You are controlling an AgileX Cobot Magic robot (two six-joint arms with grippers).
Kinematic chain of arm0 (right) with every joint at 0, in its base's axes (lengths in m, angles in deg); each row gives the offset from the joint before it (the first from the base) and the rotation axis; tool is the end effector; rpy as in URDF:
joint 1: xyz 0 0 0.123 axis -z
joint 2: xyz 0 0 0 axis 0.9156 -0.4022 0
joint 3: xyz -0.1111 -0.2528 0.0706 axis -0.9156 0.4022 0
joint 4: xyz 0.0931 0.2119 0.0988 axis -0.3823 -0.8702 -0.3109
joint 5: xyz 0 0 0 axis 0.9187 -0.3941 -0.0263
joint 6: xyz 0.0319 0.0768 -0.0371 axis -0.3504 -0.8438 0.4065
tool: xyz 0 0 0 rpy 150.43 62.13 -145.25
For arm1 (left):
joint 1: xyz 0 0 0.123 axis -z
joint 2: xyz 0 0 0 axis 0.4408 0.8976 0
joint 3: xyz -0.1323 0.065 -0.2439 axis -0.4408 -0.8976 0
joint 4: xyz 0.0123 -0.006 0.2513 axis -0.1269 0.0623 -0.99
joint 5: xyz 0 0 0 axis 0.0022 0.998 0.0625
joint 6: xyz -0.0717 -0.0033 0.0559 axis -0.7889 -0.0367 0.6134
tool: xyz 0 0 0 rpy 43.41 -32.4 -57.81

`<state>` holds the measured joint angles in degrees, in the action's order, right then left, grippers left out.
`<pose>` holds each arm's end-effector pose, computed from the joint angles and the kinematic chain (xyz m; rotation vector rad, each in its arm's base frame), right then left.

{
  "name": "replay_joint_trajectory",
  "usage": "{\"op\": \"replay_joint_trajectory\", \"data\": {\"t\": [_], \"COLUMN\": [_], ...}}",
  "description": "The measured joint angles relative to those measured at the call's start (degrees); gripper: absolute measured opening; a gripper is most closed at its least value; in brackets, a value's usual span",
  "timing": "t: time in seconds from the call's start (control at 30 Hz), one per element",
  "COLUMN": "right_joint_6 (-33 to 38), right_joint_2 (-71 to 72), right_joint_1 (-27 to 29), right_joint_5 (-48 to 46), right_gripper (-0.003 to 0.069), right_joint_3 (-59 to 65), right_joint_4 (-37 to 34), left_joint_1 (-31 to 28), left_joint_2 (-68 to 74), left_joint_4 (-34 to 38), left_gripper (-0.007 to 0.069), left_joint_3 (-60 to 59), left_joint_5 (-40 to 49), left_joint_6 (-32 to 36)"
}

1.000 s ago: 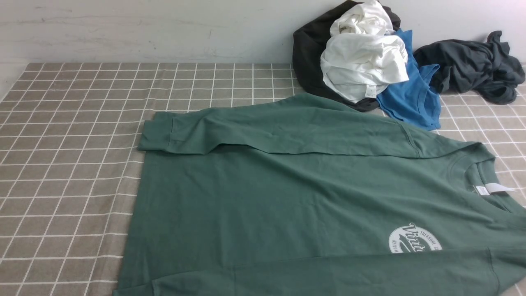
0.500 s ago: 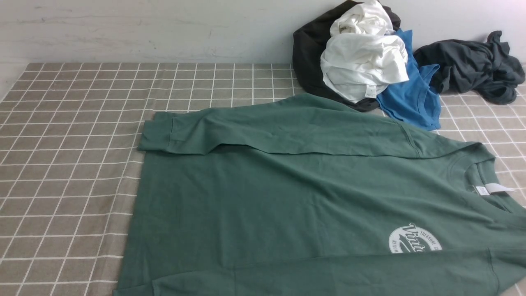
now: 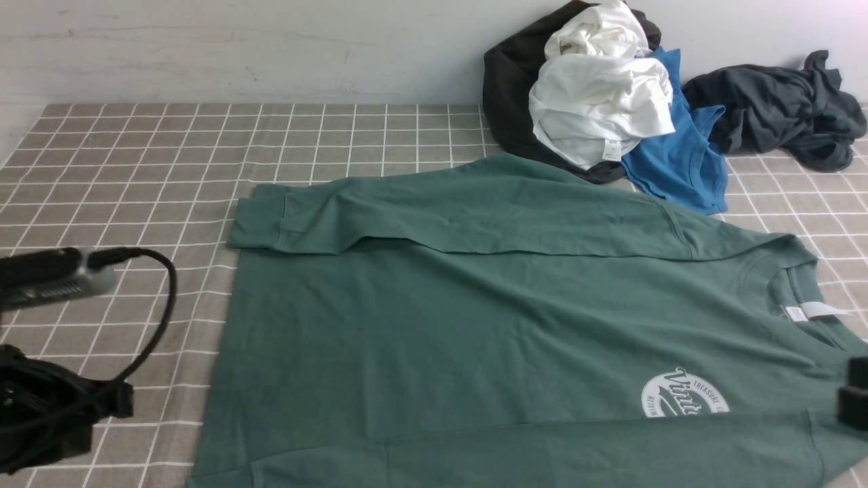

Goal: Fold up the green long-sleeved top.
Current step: Use the left arm to clamp the cuff closest to it

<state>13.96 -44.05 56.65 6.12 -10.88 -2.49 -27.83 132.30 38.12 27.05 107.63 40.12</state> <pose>0.1528 0.0298 0.2511 -0.1755 2.4587 0.1420 0.1871 -0.0084 0.2318 -0.2642 2.8004 -0.2529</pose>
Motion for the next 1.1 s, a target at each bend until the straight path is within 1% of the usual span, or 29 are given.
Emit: {"op": "replay_joint_trajectory", "data": {"t": [0.03, 0.07, 0.13, 0.2, 0.27, 0.33, 0.37, 0.43, 0.47, 0.5, 0.53, 0.6, 0.7, 0.77, 0.8, 0.83, 0.87, 0.9, 0.97, 1.0, 1.03, 1.07, 1.1], "right_joint_6": [1.7, 3.8, 7.7, 8.2, 9.5, 9.9, 9.9, 9.9, 9.9, 9.9, 9.9, 9.8, 9.8, 9.8, 9.8, 9.8, 9.8, 9.8, 9.8, 9.9, 10.0, 10.2, 10.5], "right_joint_2": [-1.4, -3.4, -6.6, -7.8, -11.9, -14.6, -15.8, -17.1, -17.2, -17.6, -17.6, -17.8, -17.8, -17.8, -17.8, -17.8, -17.8, -17.8, -17.8, -17.8, -17.8, -17.8, -17.8], "right_joint_1": [-1.9, -4.9, -9.7, -10.8, -14.2, -15.6, -16.1, -16.4, -16.4, -16.4, -16.4, -16.4, -16.4, -16.4, -16.4, -16.4, -16.4, -16.4, -16.4, -16.4, -16.4, -16.4, -16.4], "right_joint_5": [0.6, 1.6, 4.5, 5.5, 8.2, 8.9, 9.1, 9.5, 9.5, 10.1, 10.1, 10.8, 11.0, 11.0, 11.2, 11.2, 11.2, 11.2, 11.2, 11.2, 11.2, 11.2, 11.2], "right_gripper": [-0.001, -0.001, -0.001, -0.001, -0.001, -0.001, -0.001, -0.001, -0.001, -0.001, -0.001, -0.001, -0.001, -0.001, -0.001, -0.001, -0.001, -0.001, -0.001, -0.001, -0.001, -0.001, -0.001], "right_joint_3": [0.0, 0.0, -0.1, -0.1, -0.2, -0.2, -0.2, -0.2, -0.2, -0.2, -0.2, -0.2, -0.4, -0.4, -0.4, -0.4, -0.4, -0.4, -0.4, -0.5, -0.5, -0.5, -0.5], "right_joint_4": [-1.0, -2.0, -2.6, -2.8, -3.0, -3.2, -3.2, -3.5, -3.5, -3.9, -4.0, -4.3, -4.5, -4.5, -4.6, -4.7, -4.8, -5.1, -5.2, -5.2, -5.2, -5.2, -5.2], "left_joint_1": [0.2, 0.8, 3.4, 5.4, 10.9, 15.1, 16.9, 18.9, 19.1, 20.2, 20.3, 20.7, 20.7, 20.7, 20.7, 20.7, 20.7, 20.7, 20.7, 20.7, 20.7, 20.8, 20.8], "left_joint_2": [1.8, 3.4, 5.7, 6.5, 7.6, 8.1, 8.4, 9.5, 9.5, 10.7, 10.8, 13.1, 15.8, 16.9, 18.7, 20.3, 20.7, 21.8, 22.7, 23.3, 23.3, 23.3, 23.2], "left_joint_4": [2.5, 6.4, 12.5, 14.7, 16.5, 14.0, 11.1, 6.3, 5.7, 1.4, 0.3, -6.1, -11.4, -12.4, -13.0, -13.1, -13.0, -12.5, -11.9, -11.5, -11.2, -11.1, -10.7], "left_gripper": [-0.0005, 0.0003, 0.0032, 0.0052, 0.0114, 0.0178, 0.0221, 0.0288, 0.0296, 0.0365, 0.0372, 0.0461, 0.0502, 0.0503, 0.0491, 0.0449, 0.0443, 0.0379, 0.0308, 0.0227, 0.0179, 0.0154, 0.0056], "left_joint_3": [0.0, 0.1, 0.1, 0.2, 0.2, 0.3, 0.3, 0.3, 0.3, 0.3, 0.3, 0.3, 0.4, 0.4, 0.4, 0.4, 0.4, 0.4, 0.4, 0.4, 0.4, 0.4, 0.6], "left_joint_5": [0.5, 1.3, 2.1, 2.1, 0.5, -2.0, -3.7, -5.6, -5.9, -7.0, -7.2, -8.1, -8.3, -8.5, -9.2, -9.9, -10.0, -10.8, -11.2, -11.4, -11.6, -11.7, -11.8], "left_joint_6": [2.2, 6.0, 12.1, 14.4, 16.3, 14.3, 11.6, 6.8, 6.2, 2.0, 1.0, -4.7, -8.8, -9.6, -10.1, -10.4, -10.4, -10.4, -10.4, -10.4, -10.5, -10.5, -10.5]}}
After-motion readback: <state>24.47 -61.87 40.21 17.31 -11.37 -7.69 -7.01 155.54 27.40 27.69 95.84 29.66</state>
